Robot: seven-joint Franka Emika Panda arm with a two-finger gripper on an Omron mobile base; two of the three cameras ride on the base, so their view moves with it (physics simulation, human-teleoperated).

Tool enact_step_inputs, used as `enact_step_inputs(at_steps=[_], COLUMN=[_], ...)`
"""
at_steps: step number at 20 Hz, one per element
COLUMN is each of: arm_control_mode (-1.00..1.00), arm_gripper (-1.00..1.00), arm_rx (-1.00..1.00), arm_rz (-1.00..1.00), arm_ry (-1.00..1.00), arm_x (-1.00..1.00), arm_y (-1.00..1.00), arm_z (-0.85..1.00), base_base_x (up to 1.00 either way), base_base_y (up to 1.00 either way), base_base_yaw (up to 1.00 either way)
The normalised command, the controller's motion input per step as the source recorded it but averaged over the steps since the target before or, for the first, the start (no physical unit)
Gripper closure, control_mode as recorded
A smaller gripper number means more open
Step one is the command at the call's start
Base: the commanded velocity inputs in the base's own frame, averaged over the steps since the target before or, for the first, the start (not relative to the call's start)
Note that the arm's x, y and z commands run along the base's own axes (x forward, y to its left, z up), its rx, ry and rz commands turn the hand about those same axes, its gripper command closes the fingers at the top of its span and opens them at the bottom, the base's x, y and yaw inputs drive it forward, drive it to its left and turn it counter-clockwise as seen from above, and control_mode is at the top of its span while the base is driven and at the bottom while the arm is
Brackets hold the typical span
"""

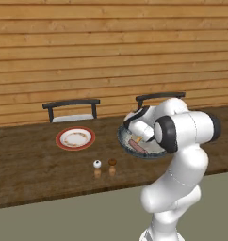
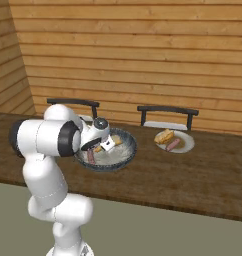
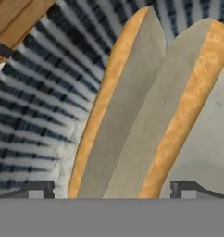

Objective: Place one bun and one sausage from the bowl on each plate.

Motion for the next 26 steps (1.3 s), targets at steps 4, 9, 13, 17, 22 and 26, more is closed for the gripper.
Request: enact_step_inputs(at_steps=[4, 9, 13, 17, 22, 26], arm_control_mode=[-1.0, -1.0, -1.0, -1.0, -1.0, -1.0], arm_gripper=[-1.0, 1.0, 1.0, 1.0, 1.0, 1.0], arm_rx=[0.0, 0.0, 0.0, 0.0, 0.0, 0.0], arm_rz=[0.0, -0.01, 0.0, 0.0, 0.05, 0.05], arm_ry=[-0.08, -0.01, -0.1, -0.04, 0.16, 0.18], arm_x=[0.51, 0.09, -0.58, -0.6, -0.2, 0.0], arm_y=[0.03, 0.0, 0.04, 0.74, 1.0, 1.0], arm_z=[0.0, -0.01, 0.59, 1.0, 1.0, 1.0], base_base_x=[0.0, 0.0, 0.0, 0.0, 0.0, 0.0], base_base_y=[0.0, 0.0, 0.0, 0.0, 0.0, 0.0], base_base_yaw=[0.0, 0.0, 0.0, 0.0, 0.0, 0.0])
